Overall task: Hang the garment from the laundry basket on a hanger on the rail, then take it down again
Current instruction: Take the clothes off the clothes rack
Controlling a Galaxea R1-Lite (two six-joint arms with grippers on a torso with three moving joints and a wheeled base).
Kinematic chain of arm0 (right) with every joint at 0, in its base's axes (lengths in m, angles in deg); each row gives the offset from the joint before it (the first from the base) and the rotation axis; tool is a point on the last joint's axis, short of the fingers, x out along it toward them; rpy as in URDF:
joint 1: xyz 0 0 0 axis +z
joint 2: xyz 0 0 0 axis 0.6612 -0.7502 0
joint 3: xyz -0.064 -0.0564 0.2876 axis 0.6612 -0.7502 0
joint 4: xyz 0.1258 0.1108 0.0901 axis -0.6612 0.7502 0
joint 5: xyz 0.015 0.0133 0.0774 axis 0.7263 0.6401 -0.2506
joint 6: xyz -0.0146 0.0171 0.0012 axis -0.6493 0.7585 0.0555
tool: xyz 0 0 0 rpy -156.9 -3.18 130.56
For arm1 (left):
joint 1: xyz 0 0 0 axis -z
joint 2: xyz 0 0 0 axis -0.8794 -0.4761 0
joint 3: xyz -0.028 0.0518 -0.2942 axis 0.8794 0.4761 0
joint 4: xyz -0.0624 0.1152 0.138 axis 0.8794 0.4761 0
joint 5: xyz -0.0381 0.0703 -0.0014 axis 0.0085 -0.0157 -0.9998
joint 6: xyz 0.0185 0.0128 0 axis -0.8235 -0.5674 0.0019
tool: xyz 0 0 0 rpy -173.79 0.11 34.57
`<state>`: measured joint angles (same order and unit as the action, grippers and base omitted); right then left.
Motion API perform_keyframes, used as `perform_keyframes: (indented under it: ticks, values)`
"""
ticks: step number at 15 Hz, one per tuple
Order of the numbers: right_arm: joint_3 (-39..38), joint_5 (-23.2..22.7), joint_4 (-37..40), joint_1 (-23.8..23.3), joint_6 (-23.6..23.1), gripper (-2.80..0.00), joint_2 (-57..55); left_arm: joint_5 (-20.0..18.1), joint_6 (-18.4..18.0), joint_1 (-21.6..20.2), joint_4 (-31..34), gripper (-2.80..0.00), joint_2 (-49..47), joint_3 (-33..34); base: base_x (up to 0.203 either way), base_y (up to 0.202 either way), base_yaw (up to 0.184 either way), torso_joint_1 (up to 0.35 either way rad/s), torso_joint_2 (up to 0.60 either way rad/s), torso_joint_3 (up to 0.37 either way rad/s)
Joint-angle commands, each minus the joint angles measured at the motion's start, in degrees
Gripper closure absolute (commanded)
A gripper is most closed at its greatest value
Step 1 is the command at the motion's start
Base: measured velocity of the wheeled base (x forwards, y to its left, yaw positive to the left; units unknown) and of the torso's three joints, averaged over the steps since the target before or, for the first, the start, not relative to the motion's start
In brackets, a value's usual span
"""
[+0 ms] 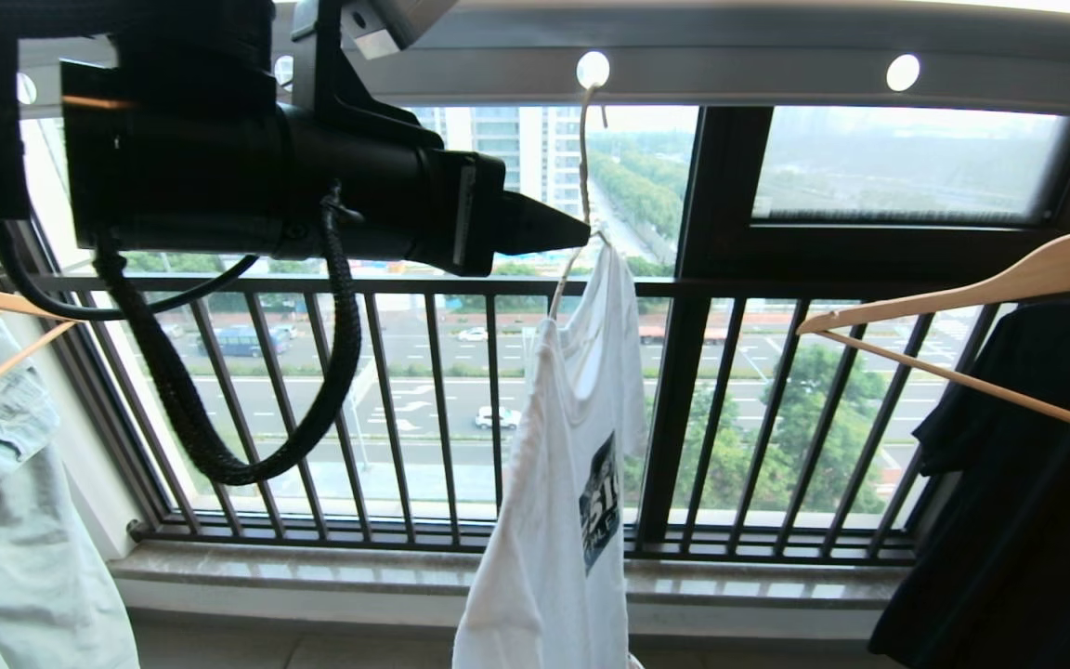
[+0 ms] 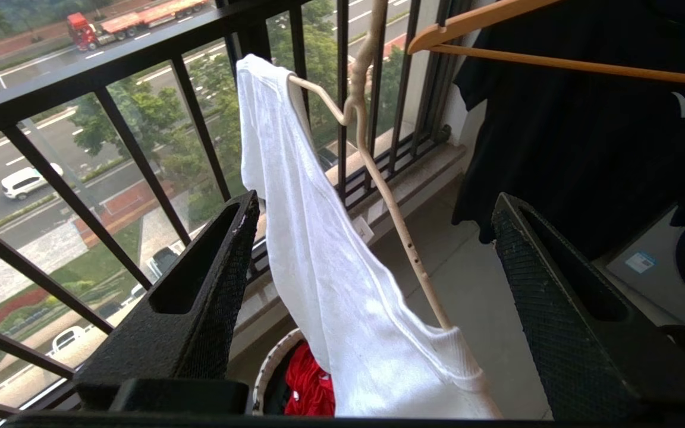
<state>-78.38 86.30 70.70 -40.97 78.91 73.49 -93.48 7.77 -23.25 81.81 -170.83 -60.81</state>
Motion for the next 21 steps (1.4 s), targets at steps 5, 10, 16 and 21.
perform_keyframes:
  ticks: [5, 10, 16, 21]
  values:
    - [0.00, -0.02, -0.01, 0.02, -0.03, 0.00, 0.00, 11.74, -0.33, 2.85, -8.43, -2.80, -8.05, -1.66, 0.000, 0.000, 0.000, 0.000, 0.00, 0.000]
    - [0.00, -0.02, -0.01, 0.02, -0.03, 0.00, -0.04, 18.73, -0.46, 4.89, -8.47, -2.80, -10.42, -3.01, 0.000, 0.000, 0.000, 0.000, 0.00, 0.000]
    - [0.00, -0.02, -0.01, 0.02, -0.03, 0.00, 0.00, 23.68, -0.85, 4.92, -8.52, 0.00, -11.06, -2.57, 0.000, 0.000, 0.000, 0.000, 0.00, 0.000]
    - [0.00, -0.02, -0.01, 0.02, -0.03, 0.00, -0.01, 23.51, -0.81, 4.65, -10.75, 0.00, -12.00, -2.83, 0.000, 0.000, 0.000, 0.000, 0.00, 0.000]
